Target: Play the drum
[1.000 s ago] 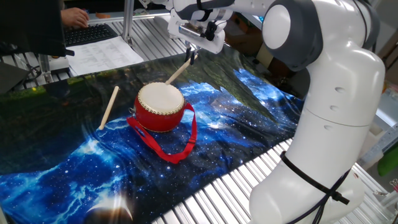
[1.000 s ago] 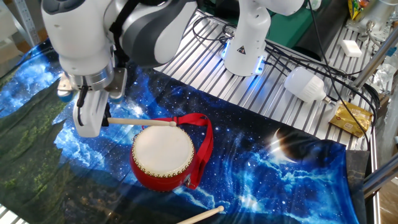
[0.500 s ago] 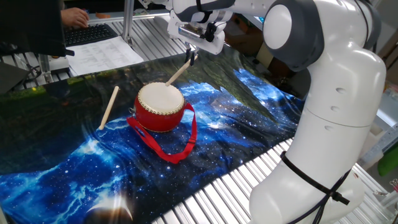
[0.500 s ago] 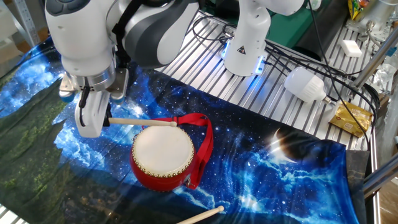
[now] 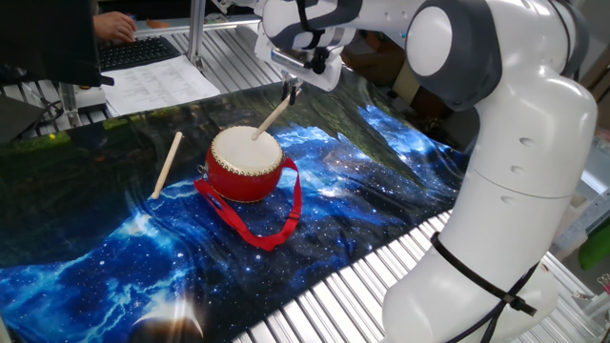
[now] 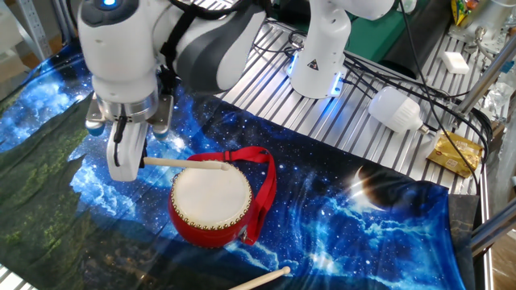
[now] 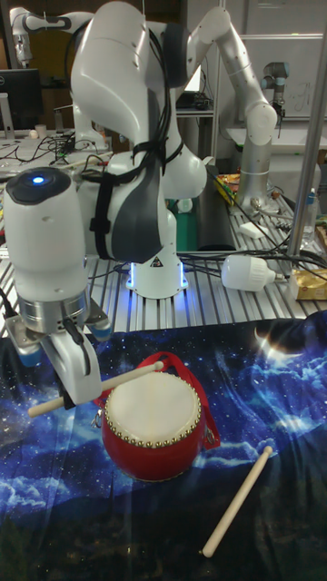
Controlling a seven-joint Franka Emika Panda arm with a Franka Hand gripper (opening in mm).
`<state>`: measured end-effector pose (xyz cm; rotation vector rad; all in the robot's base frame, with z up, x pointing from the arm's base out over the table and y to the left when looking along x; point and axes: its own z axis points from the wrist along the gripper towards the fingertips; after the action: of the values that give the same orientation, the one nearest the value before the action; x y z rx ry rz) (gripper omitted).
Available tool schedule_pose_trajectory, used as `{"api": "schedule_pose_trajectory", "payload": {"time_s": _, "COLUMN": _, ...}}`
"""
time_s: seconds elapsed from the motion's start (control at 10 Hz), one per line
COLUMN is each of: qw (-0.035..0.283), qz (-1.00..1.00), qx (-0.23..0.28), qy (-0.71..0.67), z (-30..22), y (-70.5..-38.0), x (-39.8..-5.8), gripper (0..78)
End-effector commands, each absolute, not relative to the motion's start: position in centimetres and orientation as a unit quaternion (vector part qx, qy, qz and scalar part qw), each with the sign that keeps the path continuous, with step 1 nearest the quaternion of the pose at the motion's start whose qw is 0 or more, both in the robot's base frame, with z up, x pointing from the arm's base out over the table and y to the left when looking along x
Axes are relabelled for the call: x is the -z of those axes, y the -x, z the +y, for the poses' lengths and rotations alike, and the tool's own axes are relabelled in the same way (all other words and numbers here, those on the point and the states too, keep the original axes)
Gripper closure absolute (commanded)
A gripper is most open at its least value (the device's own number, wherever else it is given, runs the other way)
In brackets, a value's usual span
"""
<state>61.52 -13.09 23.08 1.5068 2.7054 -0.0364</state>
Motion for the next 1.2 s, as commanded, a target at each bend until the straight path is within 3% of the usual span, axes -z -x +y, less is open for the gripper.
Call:
{"api": "schedule_pose_trajectory", "payload": {"time_s": 0.1, "qw": 0.035, "qz": 0.872, "qx": 0.016, "qy": -0.487, "z": -13.1, "y": -61.5, "x": -23.2, "gripper": 76.4}}
{"api": "schedule_pose_trajectory", "payload": {"time_s": 1.2, "qw": 0.085, "qz": 0.856, "qx": 0.045, "qy": -0.507, "z": -12.7, "y": -62.0, "x": -21.9, "gripper": 76.4}}
